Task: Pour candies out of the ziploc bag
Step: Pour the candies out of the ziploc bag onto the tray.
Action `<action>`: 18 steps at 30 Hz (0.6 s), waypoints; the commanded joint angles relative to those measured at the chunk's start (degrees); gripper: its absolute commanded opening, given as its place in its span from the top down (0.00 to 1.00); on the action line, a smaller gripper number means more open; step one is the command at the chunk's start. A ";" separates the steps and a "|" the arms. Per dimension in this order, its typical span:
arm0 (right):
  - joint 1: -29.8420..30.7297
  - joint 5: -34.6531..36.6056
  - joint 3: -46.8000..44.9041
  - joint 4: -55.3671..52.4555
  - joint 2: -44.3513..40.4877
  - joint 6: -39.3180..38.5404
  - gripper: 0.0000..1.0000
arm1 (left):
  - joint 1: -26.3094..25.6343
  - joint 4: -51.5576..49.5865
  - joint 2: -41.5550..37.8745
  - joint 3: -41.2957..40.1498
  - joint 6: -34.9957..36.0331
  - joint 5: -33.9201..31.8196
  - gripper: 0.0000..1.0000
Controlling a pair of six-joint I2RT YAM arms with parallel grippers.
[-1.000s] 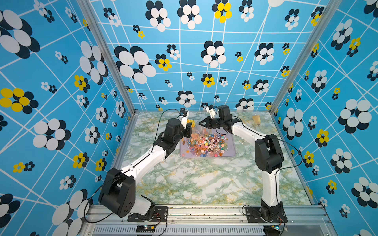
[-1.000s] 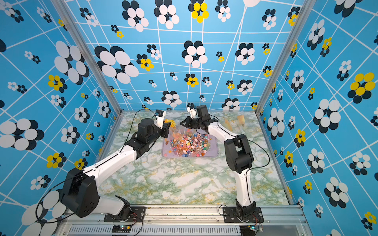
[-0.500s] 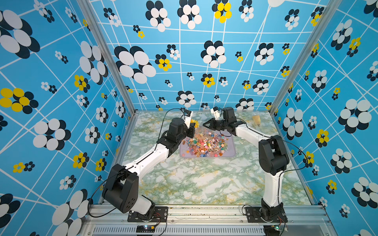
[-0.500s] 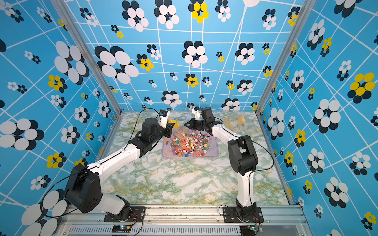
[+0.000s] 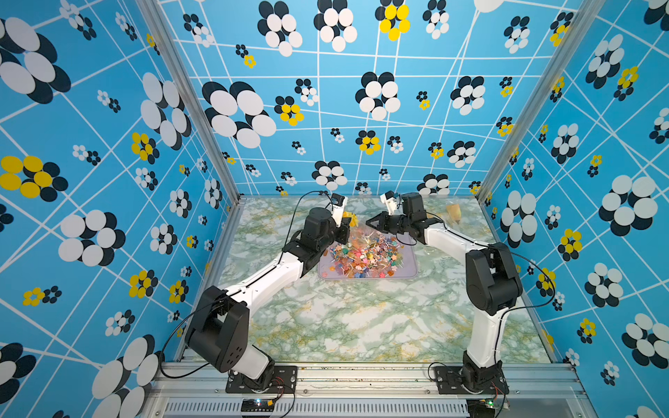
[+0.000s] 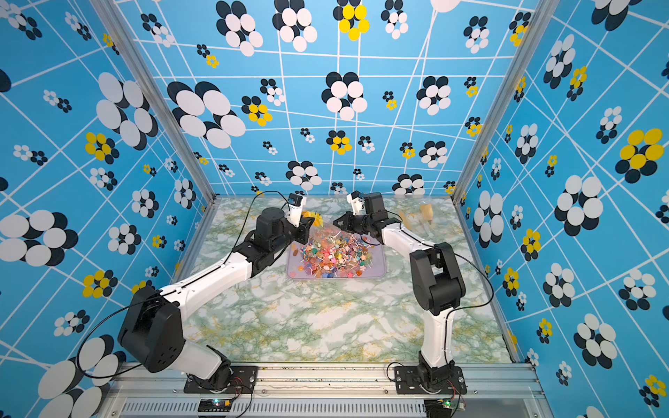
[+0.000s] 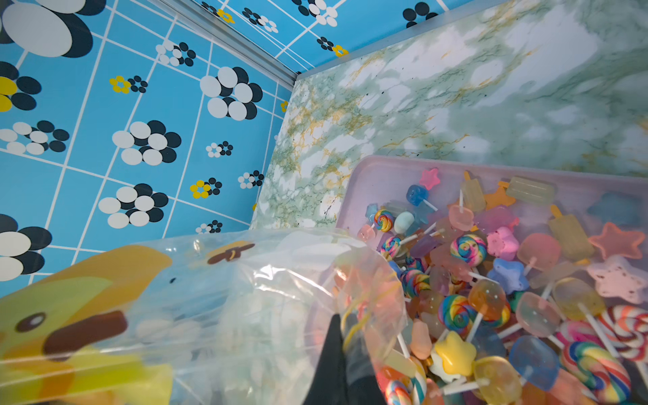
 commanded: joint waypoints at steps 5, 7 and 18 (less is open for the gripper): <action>-2.03 2.71 -5.37 2.26 -3.82 0.91 0.99 | -1.34 2.18 -1.43 3.14 1.13 0.57 1.00; -2.28 2.76 -6.98 3.33 -4.05 1.36 0.99 | -1.38 1.99 -1.90 2.84 0.82 0.65 1.00; -4.36 3.01 -11.89 6.94 -6.11 2.90 0.99 | -2.26 -0.11 -1.31 4.68 1.14 1.72 1.00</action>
